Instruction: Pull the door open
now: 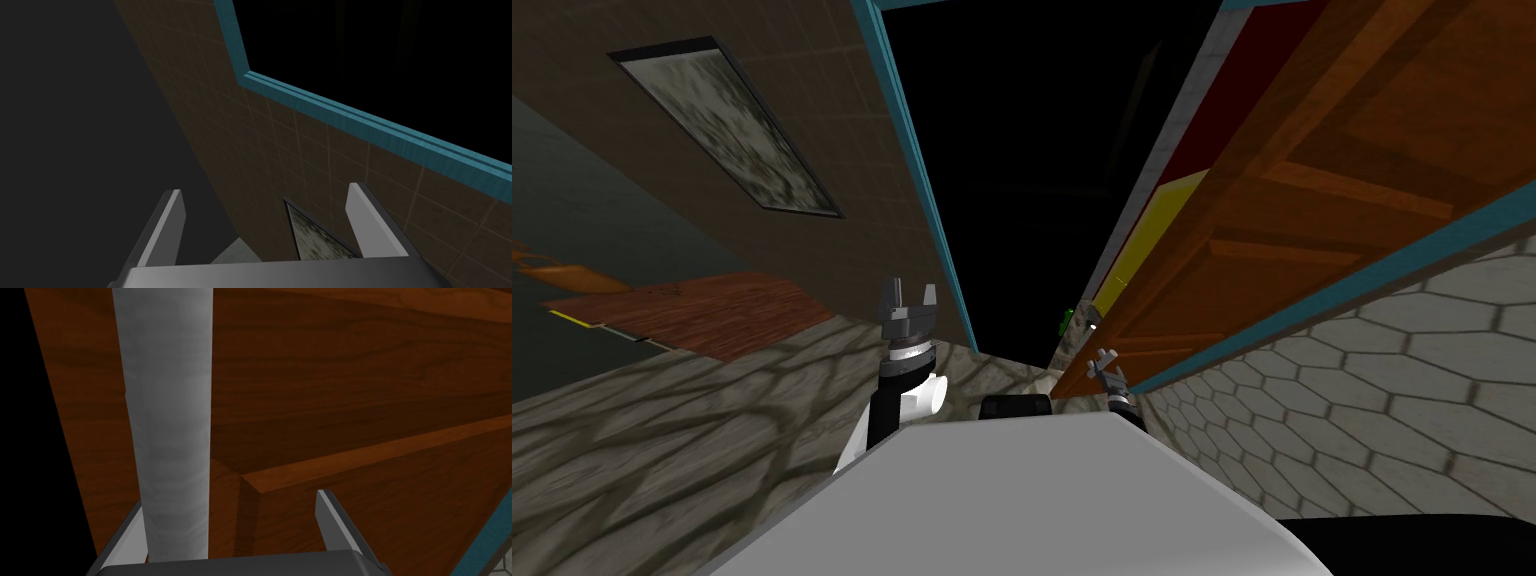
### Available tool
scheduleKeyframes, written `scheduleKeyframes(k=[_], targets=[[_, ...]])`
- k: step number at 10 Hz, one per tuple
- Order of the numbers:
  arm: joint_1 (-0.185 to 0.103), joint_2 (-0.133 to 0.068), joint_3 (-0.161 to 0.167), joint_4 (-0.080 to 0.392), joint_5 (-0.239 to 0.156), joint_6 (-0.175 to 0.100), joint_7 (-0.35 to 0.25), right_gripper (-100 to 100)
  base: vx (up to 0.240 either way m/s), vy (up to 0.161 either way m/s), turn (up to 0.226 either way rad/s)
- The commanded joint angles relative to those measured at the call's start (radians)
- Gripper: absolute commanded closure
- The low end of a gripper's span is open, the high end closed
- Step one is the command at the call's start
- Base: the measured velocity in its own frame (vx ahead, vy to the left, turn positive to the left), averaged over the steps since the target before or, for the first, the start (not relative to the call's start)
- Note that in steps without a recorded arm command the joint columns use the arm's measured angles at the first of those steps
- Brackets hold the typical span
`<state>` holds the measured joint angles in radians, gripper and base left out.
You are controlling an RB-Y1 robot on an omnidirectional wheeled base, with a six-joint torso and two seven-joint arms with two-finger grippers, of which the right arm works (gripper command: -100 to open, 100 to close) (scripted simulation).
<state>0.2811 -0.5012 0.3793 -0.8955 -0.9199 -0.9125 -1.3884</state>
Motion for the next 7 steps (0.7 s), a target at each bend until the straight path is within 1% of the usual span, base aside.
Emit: scheduleKeyframes(k=[1, 2, 3, 4, 6, 7], targets=[[0.025, -0.025, -0.025, 0.031, -0.018, 0.009, 0.012, 100, -0.092, 0.008, -0.076], [0.025, -0.025, -0.025, 0.031, -0.018, 0.009, 0.012, 100, -0.121, 0.024, -0.041], [0.025, -0.025, -0.025, 0.031, -0.018, 0.009, 0.012, 100, -0.051, 0.018, -0.022], [0.032, -0.031, -0.025, 0.041, -0.021, 0.008, 0.011, 100, -0.099, 0.019, -0.024], [0.035, -0.032, -0.025, 0.045, -0.022, 0.007, 0.01, 100, -0.112, 0.003, -0.079], [0.042, -0.038, -0.025, 0.055, -0.025, 0.006, 0.009, 100, -0.091, -0.01, -0.045]])
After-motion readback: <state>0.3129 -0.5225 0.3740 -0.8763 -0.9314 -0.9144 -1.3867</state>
